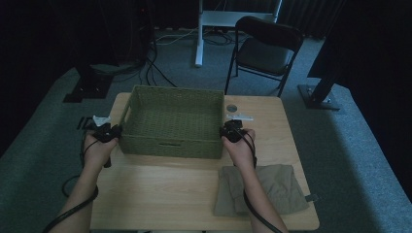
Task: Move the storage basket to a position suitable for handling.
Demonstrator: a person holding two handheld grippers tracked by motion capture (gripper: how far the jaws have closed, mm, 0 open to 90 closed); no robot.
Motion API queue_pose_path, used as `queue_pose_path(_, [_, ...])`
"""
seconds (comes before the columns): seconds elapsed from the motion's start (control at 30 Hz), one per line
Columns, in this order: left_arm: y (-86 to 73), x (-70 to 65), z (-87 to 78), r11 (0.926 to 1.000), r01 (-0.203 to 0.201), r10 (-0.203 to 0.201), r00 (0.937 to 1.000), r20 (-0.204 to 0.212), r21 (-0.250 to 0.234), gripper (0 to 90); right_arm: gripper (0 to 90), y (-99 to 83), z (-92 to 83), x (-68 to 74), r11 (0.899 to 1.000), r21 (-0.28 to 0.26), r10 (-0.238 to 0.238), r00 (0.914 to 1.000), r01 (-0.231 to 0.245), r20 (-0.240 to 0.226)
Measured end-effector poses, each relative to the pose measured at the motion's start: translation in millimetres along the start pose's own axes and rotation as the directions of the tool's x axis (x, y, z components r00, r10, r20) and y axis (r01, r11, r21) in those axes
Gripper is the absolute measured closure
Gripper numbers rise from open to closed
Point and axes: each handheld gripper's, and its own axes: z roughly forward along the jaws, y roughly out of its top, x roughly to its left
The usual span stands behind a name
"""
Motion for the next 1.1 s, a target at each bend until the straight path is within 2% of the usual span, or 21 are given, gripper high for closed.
queue_pose_path(0.07, [-1.5, -2.5, -2.6, 0.9999, -0.015, 0.015, 0.9999, 0.0, 0.001, 82.7, 79.8, -1.6, -1.6, -1.5, 1.0, -0.003, -0.001, 1.0, 0.001, 0.005])
queue_pose_path(0.43, [-7.8, -11.9, -11.0, 0.9999, -0.013, 0.013, 0.9997, 0.02, 0.006, 82.2, 80.0, -8.4, -10.8, -13.1, 0.999, -0.002, 0.035, 0.9991, -0.035, -0.022])
queue_pose_path(0.57, [-10.1, -16.1, -14.6, 0.9998, -0.013, 0.013, 0.9995, 0.027, 0.012, 82.0, 80.0, -10.0, -15.1, -15.2, 1.0, 0.009, 0.026, 0.9995, -0.026, -0.017])
queue_pose_path(0.73, [-10.1, -16.2, -16.0, 0.9997, -0.012, 0.011, 0.999, 0.044, 0.021, 81.4, 80.1, -11.1, -17.4, -18.9, 0.999, 0.017, 0.05, 0.9984, -0.05, -0.027])
queue_pose_path(0.8, [-7.5, -15.1, -15.6, 0.9989, -0.031, 0.029, 0.9981, 0.054, 0.034, 80.7, 79.9, -11.0, -17.8, -19.0, 0.999, 0.02, 0.046, 0.9986, -0.045, -0.025])
queue_pose_path(0.83, [-5.1, -13.0, -14.6, 0.9994, -0.009, 0.006, 0.9965, 0.083, 0.033, 78.1, 79.1, -10.6, -17.6, -19.6, 0.999, 0.02, 0.051, 0.9983, -0.05, -0.03])
queue_pose_path(0.87, [-1.7, -11.8, -13.3, 0.9997, 0.011, -0.014, 0.9946, 0.103, 0.023, 70.3, 74.2, -9.9, -16.9, -20.8, 0.998, 0.014, 0.058, 0.9977, -0.057, -0.035])
queue_pose_path(0.9, [2.1, -10.2, -11.5, 0.9999, 0.008, -0.009, 0.994, 0.109, 0.013, 63.3, 66.6, -8.5, -15.3, -22.3, 0.997, -0.008, 0.082, 0.9961, -0.082, -0.034])
queue_pose_path(0.97, [8.8, -7.8, -5.0, 0.9996, -0.029, 0.028, 0.9938, 0.108, 0.002, 52.0, 57.3, -3.5, -11.0, -27.4, 0.989, -0.047, 0.135, 0.9902, -0.137, -0.035])
queue_pose_path(1.0, [11.4, -6.5, -0.6, 0.9997, -0.024, 0.023, 0.9929, 0.117, 0.01, 51.6, 54.8, -1.0, -8.1, -29.4, 0.987, -0.068, 0.144, 0.9892, -0.146, -0.025])
queue_pose_path(1.07, [14.7, -4.6, 9.2, 0.9994, -0.027, 0.025, 0.9943, 0.103, 0.022, 42.7, 48.0, 3.2, -1.3, -30.5, 0.988, -0.079, 0.133, 0.9912, -0.133, -0.007])
queue_pose_path(1.1, [18.0, -2.4, 12.2, 0.9973, -0.003, -0.006, 0.9931, 0.117, 0.073, 42.3, 44.9, 4.5, 2.7, -30.1, 0.989, -0.075, 0.129, 0.9917, -0.128, 0.0])
